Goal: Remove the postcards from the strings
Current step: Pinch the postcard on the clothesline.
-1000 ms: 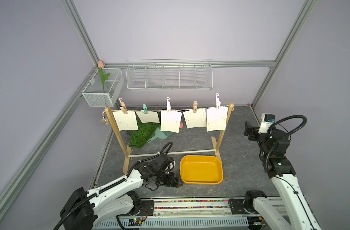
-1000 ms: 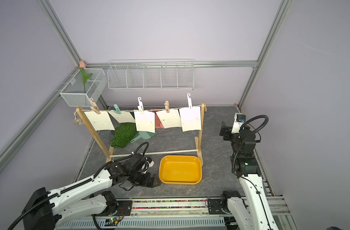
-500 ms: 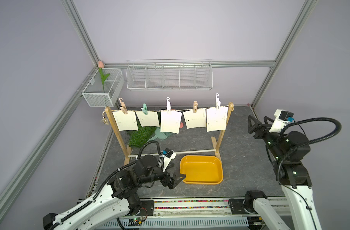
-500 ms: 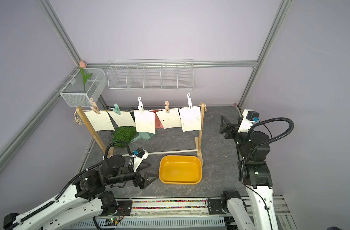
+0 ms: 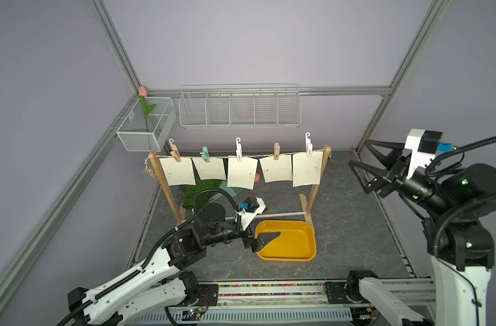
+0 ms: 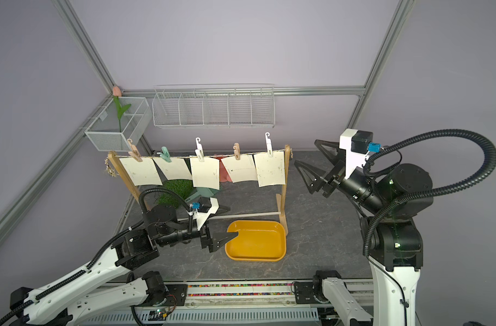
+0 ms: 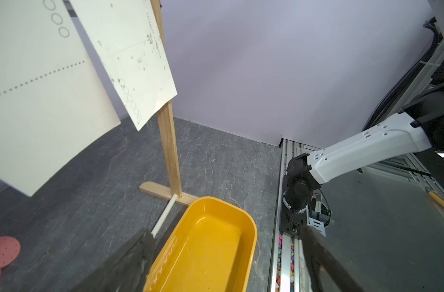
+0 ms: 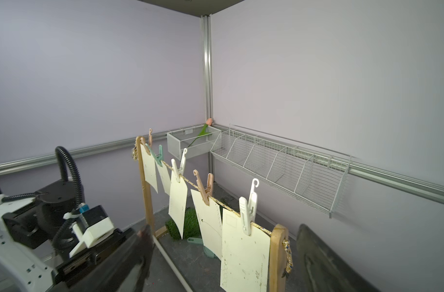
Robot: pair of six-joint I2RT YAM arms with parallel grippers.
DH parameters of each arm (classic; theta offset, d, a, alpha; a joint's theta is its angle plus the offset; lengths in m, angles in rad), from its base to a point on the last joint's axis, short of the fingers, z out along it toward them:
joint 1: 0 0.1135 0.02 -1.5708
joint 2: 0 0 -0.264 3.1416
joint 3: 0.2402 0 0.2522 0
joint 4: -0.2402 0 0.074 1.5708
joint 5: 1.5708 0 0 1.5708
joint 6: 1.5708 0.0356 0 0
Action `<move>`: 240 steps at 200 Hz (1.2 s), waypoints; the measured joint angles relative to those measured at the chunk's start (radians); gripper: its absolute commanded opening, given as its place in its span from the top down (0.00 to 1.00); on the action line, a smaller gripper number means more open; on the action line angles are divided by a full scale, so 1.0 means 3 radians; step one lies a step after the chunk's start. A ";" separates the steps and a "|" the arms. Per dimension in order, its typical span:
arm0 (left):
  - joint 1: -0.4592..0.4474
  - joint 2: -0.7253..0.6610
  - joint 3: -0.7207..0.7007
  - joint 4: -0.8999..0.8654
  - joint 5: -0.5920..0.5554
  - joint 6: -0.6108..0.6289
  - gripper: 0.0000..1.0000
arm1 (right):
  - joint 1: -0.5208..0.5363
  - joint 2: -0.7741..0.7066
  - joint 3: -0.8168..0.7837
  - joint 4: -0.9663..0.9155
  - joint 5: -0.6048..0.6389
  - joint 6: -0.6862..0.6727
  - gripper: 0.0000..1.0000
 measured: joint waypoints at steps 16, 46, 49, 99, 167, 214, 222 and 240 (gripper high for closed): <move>-0.0001 0.0187 0.0121 0.0117 0.0043 0.0107 0.09 | 0.0001 0.0209 0.0212 -0.0140 -0.0173 -0.0088 0.11; -0.0001 0.0493 0.0356 0.0354 0.0028 0.0290 0.13 | 0.0013 0.0627 0.0529 -0.0422 -0.0371 -0.0280 0.11; -0.0001 0.0516 0.0375 0.0374 0.0022 0.0310 0.13 | 0.0017 0.0666 0.0556 -0.0449 -0.0381 -0.0294 0.11; -0.0001 0.0999 0.0741 0.0612 -0.0169 0.0573 0.22 | 0.0228 0.1239 0.0958 -0.1078 -0.0337 -0.0866 0.11; -0.0001 0.1428 0.0941 0.0843 -0.0797 0.0660 0.24 | 0.0590 0.1623 0.1474 -0.1783 -0.0047 -0.1550 0.06; 0.0081 0.1537 0.1077 0.0867 -0.0968 0.0688 0.29 | 0.0779 0.1857 0.1696 -0.2060 0.0144 -0.1818 0.05; 0.0126 0.1556 0.1108 0.0862 -0.0928 0.0689 0.31 | 0.0785 0.1878 0.1724 -0.2096 0.0168 -0.1843 0.05; 0.0231 0.1614 0.1200 0.0833 -0.0804 0.0683 0.32 | 0.0791 0.1914 0.1773 -0.2152 0.0205 -0.1892 0.05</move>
